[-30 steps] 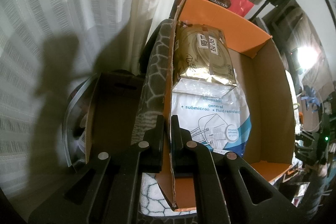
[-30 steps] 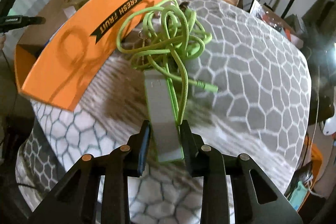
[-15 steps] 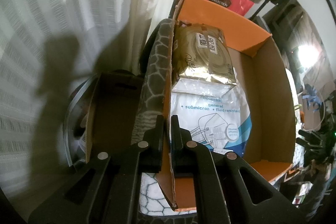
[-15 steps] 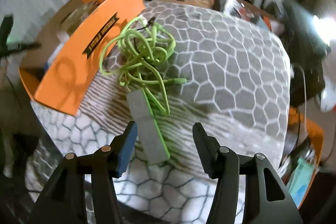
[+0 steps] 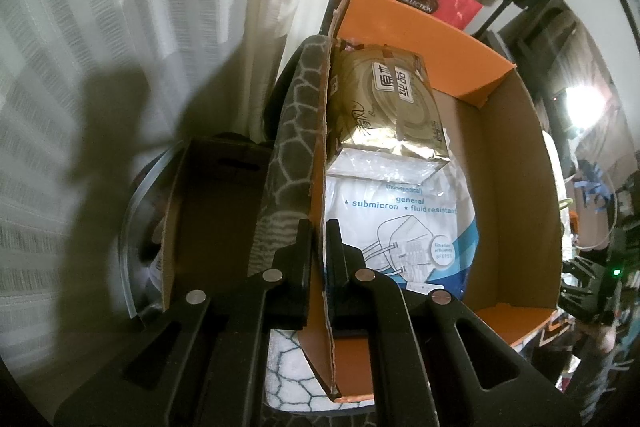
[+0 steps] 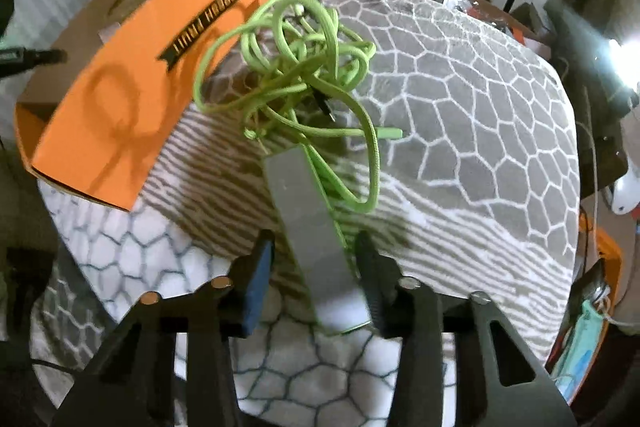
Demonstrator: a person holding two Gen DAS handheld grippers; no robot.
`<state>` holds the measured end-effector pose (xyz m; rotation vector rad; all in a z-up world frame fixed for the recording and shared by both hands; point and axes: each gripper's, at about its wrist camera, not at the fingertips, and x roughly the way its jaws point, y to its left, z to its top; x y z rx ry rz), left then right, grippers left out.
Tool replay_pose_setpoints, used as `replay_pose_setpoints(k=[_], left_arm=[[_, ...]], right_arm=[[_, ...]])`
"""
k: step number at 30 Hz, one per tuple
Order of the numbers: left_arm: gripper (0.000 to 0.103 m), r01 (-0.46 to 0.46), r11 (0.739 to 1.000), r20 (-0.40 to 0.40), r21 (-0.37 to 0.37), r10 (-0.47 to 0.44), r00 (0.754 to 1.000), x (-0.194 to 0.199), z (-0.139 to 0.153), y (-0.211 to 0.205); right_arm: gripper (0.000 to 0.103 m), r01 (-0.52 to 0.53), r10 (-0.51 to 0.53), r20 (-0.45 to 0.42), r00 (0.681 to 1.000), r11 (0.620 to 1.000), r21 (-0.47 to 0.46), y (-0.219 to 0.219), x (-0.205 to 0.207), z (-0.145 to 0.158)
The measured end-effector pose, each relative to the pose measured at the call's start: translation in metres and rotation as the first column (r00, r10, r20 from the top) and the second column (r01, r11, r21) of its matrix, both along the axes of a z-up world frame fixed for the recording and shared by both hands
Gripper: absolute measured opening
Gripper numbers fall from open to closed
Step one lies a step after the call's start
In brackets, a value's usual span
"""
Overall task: Organize objects
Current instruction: 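Position the right tool fingers around the grey adapter block, then grasp the green-sided adapter block with the right tool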
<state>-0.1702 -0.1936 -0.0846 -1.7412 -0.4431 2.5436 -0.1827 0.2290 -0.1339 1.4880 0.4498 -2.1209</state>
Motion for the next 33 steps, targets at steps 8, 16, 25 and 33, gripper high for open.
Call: replay_pose_setpoints(k=[8,16,25,33], left_arm=[[0.005,0.001,1.0,0.0,-0.001,-0.001,1.0,0.0,0.001,0.002],[0.005,0.001,1.0,0.001,-0.002,-0.001,1.0,0.0,0.001,0.003],[0.005,0.001,1.0,-0.003,0.007,-0.001,1.0,0.001,0.001,0.003],[0.005,0.007,1.0,-0.005,0.017,-0.007,1.0,0.001,0.002,-0.002]], right_arm=[[0.025,-0.004,0.006,0.09,0.996,1.0,-0.019,0.022,0.011,0.0],[0.068,0.08,-0.074,0.085,0.994,0.995,-0.059,0.042,0.01,0.017],[0.072,0.324,-0.29,0.178,0.94,0.924,-0.205,0.063,0.029,0.025],[0.072,0.405,-0.35,0.225,0.909,0.869,-0.285,0.077,0.066,0.023]])
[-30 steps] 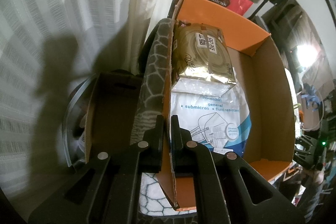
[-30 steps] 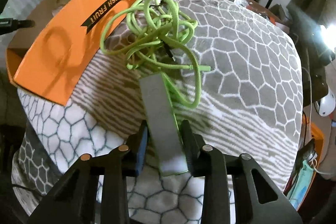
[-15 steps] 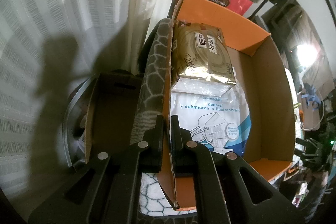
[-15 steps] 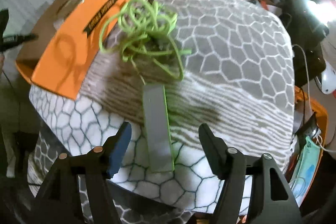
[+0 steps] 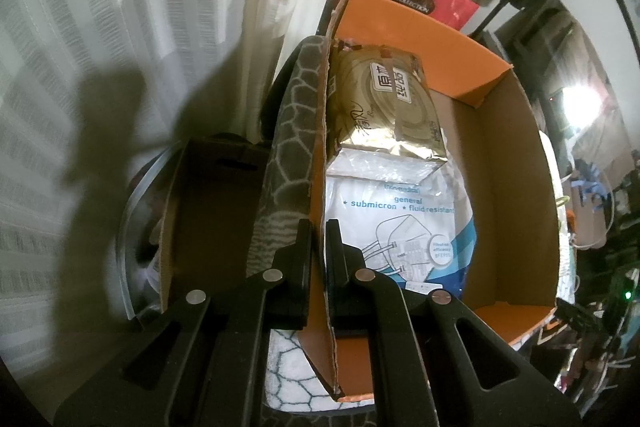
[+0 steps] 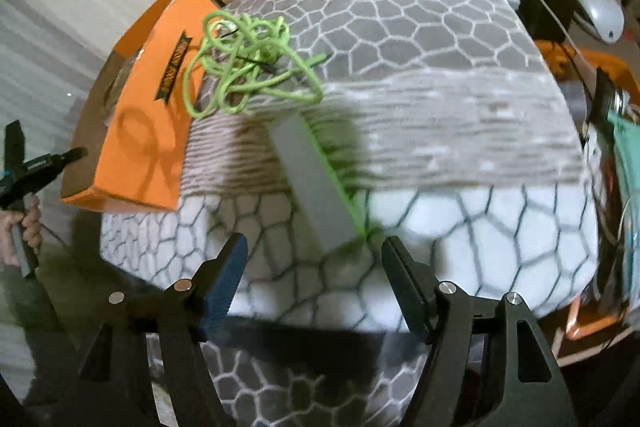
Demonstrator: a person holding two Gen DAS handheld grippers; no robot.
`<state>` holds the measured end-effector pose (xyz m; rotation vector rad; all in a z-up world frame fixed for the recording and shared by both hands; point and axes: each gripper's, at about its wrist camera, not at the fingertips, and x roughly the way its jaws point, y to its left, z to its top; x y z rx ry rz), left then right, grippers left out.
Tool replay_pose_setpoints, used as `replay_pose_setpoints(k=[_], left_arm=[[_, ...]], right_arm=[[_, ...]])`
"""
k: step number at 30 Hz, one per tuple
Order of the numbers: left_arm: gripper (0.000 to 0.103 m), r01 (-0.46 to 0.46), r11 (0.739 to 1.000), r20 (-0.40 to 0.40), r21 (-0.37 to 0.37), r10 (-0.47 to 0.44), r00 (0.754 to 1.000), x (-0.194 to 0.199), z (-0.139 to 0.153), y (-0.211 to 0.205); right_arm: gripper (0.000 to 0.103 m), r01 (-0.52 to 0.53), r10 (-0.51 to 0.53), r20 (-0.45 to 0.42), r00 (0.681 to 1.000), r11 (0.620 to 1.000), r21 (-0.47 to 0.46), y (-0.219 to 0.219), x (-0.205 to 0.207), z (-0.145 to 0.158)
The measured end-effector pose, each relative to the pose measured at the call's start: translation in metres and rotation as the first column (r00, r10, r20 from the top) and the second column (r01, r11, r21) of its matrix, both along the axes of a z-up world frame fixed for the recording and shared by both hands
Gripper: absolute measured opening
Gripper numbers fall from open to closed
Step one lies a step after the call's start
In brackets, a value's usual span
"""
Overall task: Organize objects
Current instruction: 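Grasp the green-sided adapter block with the right tool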
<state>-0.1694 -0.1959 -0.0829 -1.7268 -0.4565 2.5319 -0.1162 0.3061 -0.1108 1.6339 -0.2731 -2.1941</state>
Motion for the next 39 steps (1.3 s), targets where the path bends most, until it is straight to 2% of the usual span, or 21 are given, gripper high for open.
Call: replay_pose_setpoints(k=[3,6,10,13,17,21,23,25,30,37,39], left_arm=[[0.005,-0.003,1.0,-0.001,0.004,0.003,1.0,0.0,-0.001,-0.001],[0.005,-0.004,1.0,-0.001,0.005,0.004,1.0,0.0,0.0,-0.001],[0.005,-0.003,1.0,-0.001,0.004,0.003,1.0,0.0,0.0,-0.001],[0.005,-0.003,1.0,-0.001,0.003,0.003,1.0,-0.001,0.0,-0.001],[0.005,-0.004,1.0,-0.001,0.003,0.004,1.0,-0.001,0.0,-0.001],[0.005,-0.004,1.0,0.0,0.0,0.004,1.0,0.0,0.0,-0.001],[0.005,-0.005,1.0,0.0,-0.003,0.005,1.0,0.0,-0.001,0.0],[0.005,-0.005,1.0,0.001,-0.004,0.005,1.0,0.0,-0.001,0.0],[0.005,-0.004,1.0,0.0,-0.006,0.004,1.0,0.0,-0.001,0.0],[0.005,-0.002,1.0,0.0,-0.01,0.002,1.0,0.001,-0.002,0.001],[0.005,-0.002,1.0,0.0,-0.011,0.002,1.0,0.001,-0.001,0.002]], right_arm=[[0.071,-0.038,0.038,-0.009,0.999,0.999,-0.027,-0.012,0.009,0.004],[0.064,-0.063,0.063,-0.005,0.998,0.997,-0.039,-0.024,0.008,-0.002],[0.063,-0.054,0.054,-0.002,0.999,0.997,-0.05,-0.025,-0.001,-0.01],[0.058,-0.032,0.032,-0.012,0.999,0.999,-0.019,-0.017,-0.009,-0.013],[0.058,-0.017,0.017,-0.03,0.999,1.0,0.017,-0.005,-0.02,-0.011],[0.058,-0.006,0.015,-0.101,0.995,0.995,0.096,0.005,-0.03,0.001],[0.067,0.016,0.003,-0.124,0.992,0.989,0.146,0.007,-0.034,0.006],[0.067,0.017,-0.001,-0.123,0.992,0.991,0.13,0.009,-0.033,0.01],[0.081,0.095,-0.074,-0.148,0.986,0.986,0.136,0.014,-0.031,0.01],[0.083,0.195,-0.182,-0.13,0.975,0.975,0.102,0.011,-0.043,-0.008],[0.088,0.244,-0.23,-0.132,0.964,0.965,0.095,0.008,-0.046,-0.011]])
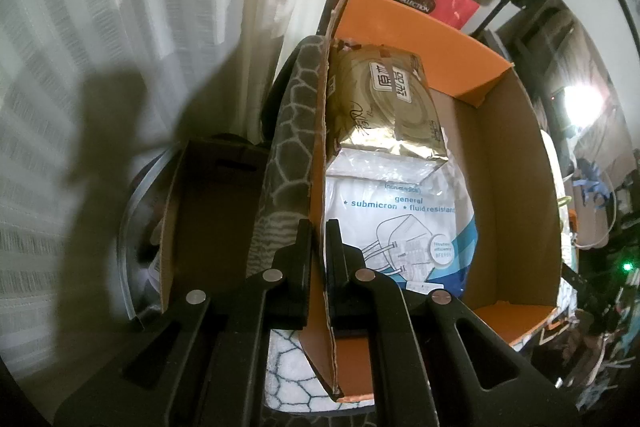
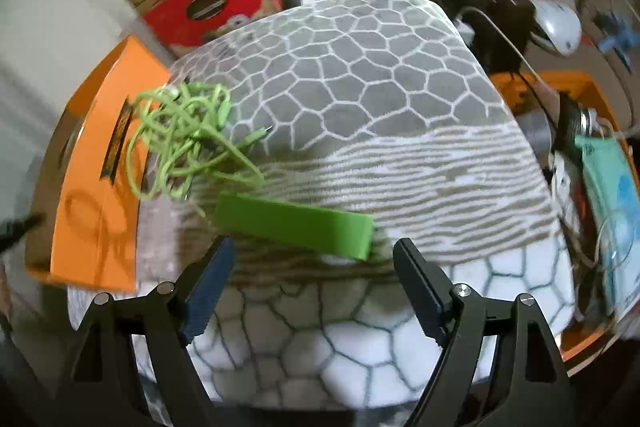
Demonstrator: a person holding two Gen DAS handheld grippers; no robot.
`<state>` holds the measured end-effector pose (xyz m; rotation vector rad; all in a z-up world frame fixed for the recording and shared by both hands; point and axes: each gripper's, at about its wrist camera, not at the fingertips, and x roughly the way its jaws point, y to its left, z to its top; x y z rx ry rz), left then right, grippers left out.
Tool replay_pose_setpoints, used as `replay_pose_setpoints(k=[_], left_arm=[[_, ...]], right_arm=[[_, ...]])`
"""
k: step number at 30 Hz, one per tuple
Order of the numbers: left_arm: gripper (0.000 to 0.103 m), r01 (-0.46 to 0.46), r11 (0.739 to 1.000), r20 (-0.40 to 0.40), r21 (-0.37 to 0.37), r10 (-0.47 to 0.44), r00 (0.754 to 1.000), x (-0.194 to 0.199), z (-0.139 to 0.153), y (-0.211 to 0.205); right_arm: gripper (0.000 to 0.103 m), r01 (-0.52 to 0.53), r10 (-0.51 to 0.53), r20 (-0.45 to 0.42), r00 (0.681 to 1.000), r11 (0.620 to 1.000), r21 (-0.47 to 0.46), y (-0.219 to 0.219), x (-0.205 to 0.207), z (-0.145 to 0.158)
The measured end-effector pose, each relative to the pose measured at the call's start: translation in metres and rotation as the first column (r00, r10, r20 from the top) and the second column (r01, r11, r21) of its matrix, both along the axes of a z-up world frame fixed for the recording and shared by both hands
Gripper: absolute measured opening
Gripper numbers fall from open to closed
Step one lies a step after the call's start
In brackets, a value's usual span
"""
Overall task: Organize objects
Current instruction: 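Grasp the green-sided adapter block with the right tool, then lift the adapter block with the right tool and carry it over the box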
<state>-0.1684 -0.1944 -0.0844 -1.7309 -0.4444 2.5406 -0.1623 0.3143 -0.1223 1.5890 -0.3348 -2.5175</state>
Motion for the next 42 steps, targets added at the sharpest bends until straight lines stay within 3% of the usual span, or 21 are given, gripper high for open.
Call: replay_pose_setpoints(k=[2,19,32,42], left_arm=[[0.005,-0.001,1.0,0.001,0.0,0.001,1.0,0.0,0.0,0.0],[0.005,0.0,1.0,0.0,0.005,0.0,1.0,0.0,0.001,0.001],[0.005,0.0,1.0,0.0,0.007,0.0,1.0,0.0,0.0,0.0],[0.005,0.0,1.0,0.0,0.01,0.0,1.0,-0.001,0.001,0.0]], right_arm=[[0.103,0.027,-0.027,-0.014,1.0,1.0,0.009,-0.005,-0.002,-0.001],[0.103,0.112,-0.112,-0.015,0.994,0.993,0.042,-0.02,-0.017,-0.014],[0.101,0.104,-0.098,-0.04,0.994,0.981,0.166,-0.039,-0.025,-0.019],[0.1,0.063,-0.055,-0.075,0.996,0.992,0.107,-0.031,-0.017,-0.003]])
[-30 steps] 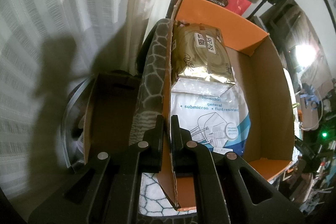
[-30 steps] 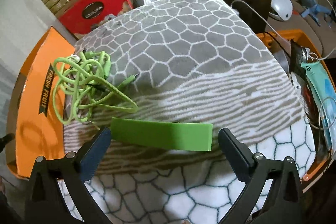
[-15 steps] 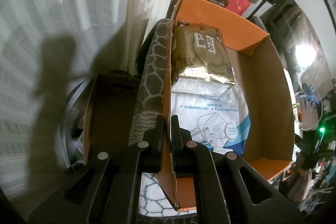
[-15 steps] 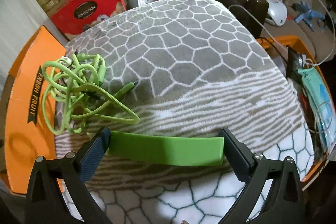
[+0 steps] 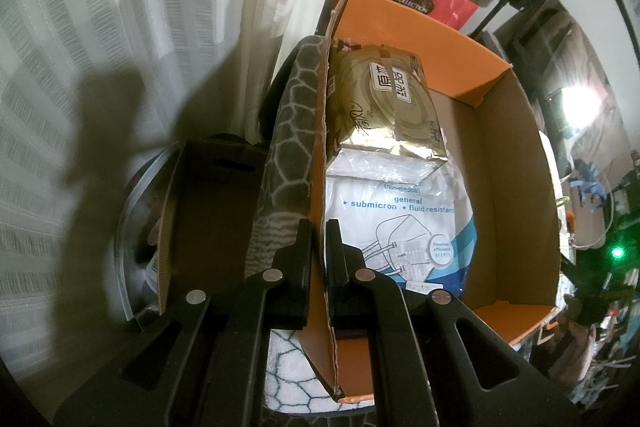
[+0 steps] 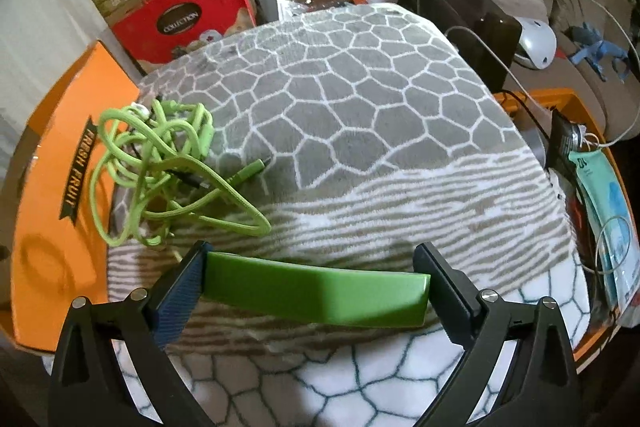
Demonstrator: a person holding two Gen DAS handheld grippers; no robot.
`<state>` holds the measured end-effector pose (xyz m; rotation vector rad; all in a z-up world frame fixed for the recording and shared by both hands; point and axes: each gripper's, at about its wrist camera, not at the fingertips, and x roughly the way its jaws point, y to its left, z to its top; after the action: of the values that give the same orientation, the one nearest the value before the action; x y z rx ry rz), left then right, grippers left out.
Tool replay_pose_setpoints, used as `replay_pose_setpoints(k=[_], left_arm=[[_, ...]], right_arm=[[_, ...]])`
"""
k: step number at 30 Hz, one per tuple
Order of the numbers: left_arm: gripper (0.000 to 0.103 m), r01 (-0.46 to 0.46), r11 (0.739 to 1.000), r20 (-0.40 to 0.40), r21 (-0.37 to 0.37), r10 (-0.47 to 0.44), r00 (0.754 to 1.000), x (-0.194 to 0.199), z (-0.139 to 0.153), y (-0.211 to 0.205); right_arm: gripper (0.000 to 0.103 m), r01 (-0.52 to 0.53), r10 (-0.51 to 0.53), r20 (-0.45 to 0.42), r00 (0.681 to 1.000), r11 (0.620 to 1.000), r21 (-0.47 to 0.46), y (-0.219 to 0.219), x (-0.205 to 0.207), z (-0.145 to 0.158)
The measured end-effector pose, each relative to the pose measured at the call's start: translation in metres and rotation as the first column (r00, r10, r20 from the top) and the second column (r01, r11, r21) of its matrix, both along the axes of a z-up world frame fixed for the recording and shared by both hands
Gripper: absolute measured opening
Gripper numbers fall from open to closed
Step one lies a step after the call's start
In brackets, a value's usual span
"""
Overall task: Organize objects
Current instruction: 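Lift the adapter block with the right tool and carry it over the box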
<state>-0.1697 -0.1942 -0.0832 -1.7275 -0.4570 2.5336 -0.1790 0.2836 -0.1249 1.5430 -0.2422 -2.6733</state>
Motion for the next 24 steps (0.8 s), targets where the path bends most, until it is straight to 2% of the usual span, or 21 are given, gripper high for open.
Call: replay_pose_setpoints(k=[2,10,17,24], left_arm=[[0.005,0.0,1.0,0.0,-0.001,0.0,1.0,0.0,0.0,0.0],[0.005,0.0,1.0,0.001,-0.001,0.0,1.0,0.0,0.0,0.0],[0.005,0.0,1.0,0.0,0.002,0.0,1.0,0.0,0.0,-0.001],[0.005,0.0,1.0,0.0,0.001,0.0,1.0,0.0,-0.001,-0.001]], right_arm=[[0.1,-0.016,0.016,-0.018,1.0,1.0,-0.023,0.0,0.003,0.01],[0.1,-0.107,0.106,-0.099,0.989,0.994,-0.012,-0.01,0.007,0.064],[0.1,-0.184,0.182,-0.122,0.976,0.983,-0.003,-0.024,-0.001,0.099],[0.1,-0.289,0.286,-0.142,0.948,0.957,-0.004,-0.06,-0.013,0.128]])
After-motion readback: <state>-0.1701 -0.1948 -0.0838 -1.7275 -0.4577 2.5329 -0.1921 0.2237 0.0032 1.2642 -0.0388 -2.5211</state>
